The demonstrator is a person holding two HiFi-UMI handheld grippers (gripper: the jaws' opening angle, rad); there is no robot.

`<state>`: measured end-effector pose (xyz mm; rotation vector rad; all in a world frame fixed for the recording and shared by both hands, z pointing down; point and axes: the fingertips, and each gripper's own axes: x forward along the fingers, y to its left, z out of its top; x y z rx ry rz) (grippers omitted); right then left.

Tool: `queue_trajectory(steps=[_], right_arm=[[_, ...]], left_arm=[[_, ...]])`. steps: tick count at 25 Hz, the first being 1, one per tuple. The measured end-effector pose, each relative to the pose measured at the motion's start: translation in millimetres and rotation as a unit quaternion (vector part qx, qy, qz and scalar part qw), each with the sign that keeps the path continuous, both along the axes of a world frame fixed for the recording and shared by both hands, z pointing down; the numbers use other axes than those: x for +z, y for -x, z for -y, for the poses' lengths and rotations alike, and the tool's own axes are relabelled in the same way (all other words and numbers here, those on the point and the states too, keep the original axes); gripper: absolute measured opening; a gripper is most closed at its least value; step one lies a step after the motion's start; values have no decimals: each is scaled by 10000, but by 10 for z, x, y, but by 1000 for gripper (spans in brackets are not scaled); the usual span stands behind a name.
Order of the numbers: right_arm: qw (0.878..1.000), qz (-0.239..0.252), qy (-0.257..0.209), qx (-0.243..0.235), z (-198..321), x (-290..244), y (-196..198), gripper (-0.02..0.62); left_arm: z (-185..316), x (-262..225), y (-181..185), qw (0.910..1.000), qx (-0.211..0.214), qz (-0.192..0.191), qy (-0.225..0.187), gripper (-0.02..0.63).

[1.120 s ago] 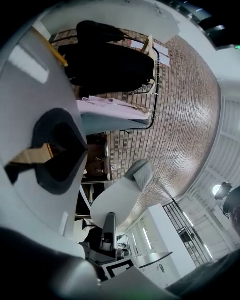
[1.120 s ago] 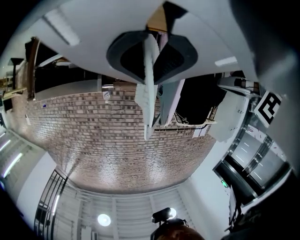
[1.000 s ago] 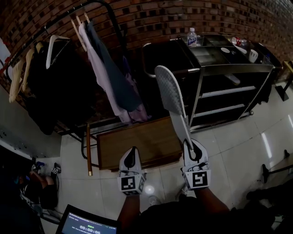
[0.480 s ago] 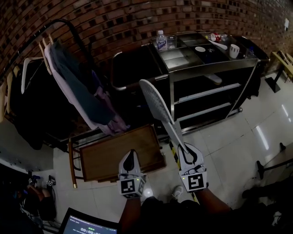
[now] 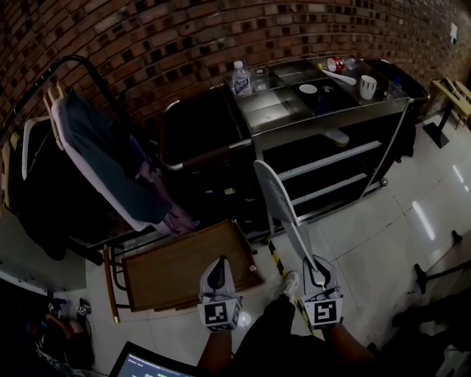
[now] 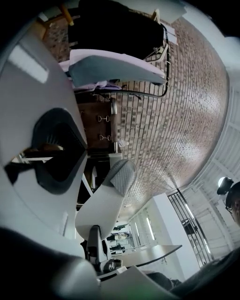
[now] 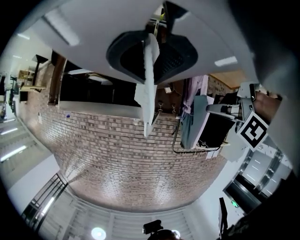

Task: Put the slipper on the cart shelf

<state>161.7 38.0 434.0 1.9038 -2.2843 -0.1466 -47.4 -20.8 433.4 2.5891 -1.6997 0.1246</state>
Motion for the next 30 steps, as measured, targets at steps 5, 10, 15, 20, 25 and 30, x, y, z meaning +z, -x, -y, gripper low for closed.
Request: queue_trajectory(steps=[5,10,15,20,25,30], right_arm=[[9988,-218,422,79,168,315,-225,40],[9952,-230,924,202,361,620,-542,40],[9896,-24,1393,357,689,896,-793,39],[9851,209,1672,348,1086,1042,-904,38],[9814,553,1823,239,1569,1019,-1001,38],[9785,781,1906,135,2050,1005,-1041,37]], left_arm=[[306,-98,-446,9996,248,-75,-134,11],[583,-35,-718,9992,241,-299,-77,11],[781,113,-910,9986,227,-439,168,11],[1056,299,-1045,9987,116,-415,290,11],[1297,348,-1127,9981,-86,-518,325,11],[1508,410,-1220,9969,-143,-652,410,11]])
